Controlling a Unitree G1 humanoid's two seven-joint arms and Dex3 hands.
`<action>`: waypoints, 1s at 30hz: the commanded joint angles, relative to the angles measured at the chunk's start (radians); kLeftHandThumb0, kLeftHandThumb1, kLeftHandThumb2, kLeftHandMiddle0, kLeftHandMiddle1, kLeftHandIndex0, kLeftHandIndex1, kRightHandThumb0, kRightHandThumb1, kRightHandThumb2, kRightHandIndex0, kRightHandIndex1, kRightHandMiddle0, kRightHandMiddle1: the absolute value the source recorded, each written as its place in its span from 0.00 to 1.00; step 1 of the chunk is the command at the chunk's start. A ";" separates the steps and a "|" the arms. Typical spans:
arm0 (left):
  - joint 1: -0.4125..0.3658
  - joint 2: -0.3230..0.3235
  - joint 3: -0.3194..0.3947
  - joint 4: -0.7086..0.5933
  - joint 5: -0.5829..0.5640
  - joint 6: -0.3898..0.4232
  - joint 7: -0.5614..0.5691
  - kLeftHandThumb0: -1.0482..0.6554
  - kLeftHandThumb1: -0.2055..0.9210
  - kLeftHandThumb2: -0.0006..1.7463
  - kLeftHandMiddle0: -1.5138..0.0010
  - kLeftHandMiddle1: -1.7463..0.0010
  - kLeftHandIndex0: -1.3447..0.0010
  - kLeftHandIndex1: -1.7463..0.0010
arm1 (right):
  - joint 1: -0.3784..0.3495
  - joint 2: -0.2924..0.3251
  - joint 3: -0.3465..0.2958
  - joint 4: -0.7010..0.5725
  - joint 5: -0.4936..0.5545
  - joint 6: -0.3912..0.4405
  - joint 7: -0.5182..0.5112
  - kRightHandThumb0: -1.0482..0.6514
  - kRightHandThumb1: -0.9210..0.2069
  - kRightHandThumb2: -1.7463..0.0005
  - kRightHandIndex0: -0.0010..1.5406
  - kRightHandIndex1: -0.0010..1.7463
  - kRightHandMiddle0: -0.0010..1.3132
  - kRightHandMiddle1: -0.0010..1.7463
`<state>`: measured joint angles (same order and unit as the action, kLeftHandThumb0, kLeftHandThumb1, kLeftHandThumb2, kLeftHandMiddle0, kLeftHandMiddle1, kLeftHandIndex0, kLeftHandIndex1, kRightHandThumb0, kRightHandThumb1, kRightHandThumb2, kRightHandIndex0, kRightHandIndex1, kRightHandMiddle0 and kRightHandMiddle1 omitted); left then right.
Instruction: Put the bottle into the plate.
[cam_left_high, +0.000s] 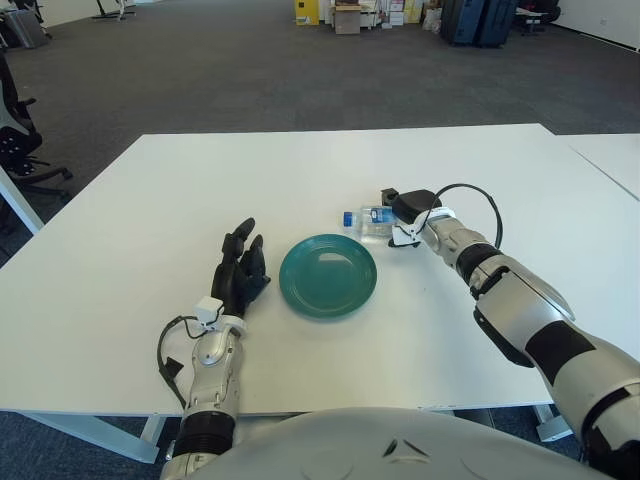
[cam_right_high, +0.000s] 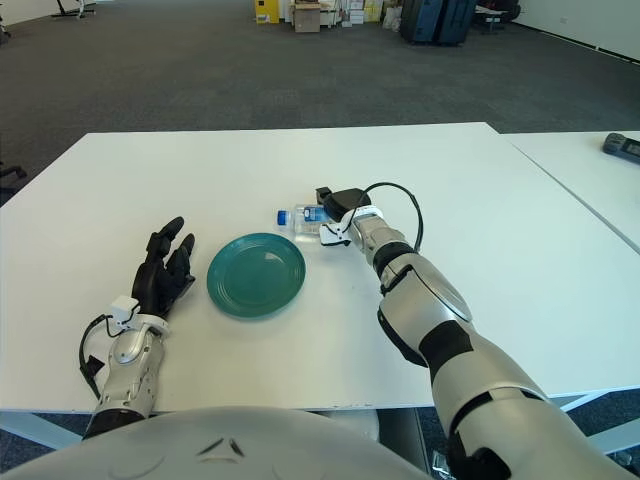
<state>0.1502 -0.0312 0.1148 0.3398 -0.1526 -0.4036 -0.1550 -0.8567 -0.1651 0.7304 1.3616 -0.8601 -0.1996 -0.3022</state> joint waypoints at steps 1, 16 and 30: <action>0.025 0.000 0.013 0.056 -0.026 0.003 -0.018 0.19 1.00 0.45 0.76 0.99 1.00 0.59 | -0.009 0.001 0.023 0.009 -0.030 0.032 -0.029 0.62 0.68 0.17 0.51 0.90 0.40 1.00; 0.014 -0.006 0.044 0.091 -0.054 -0.026 -0.027 0.18 1.00 0.48 0.75 0.99 1.00 0.55 | -0.024 -0.008 0.047 0.005 -0.038 0.035 -0.002 0.61 0.69 0.14 0.50 0.95 0.39 1.00; 0.007 -0.007 0.062 0.109 -0.073 -0.027 -0.048 0.17 1.00 0.49 0.75 1.00 1.00 0.56 | -0.018 -0.009 0.000 0.005 0.009 0.050 0.026 0.61 0.68 0.14 0.49 0.97 0.39 1.00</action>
<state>0.1204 -0.0330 0.1649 0.3870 -0.2061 -0.4364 -0.1910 -0.8607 -0.1664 0.7570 1.3663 -0.8754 -0.1647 -0.2852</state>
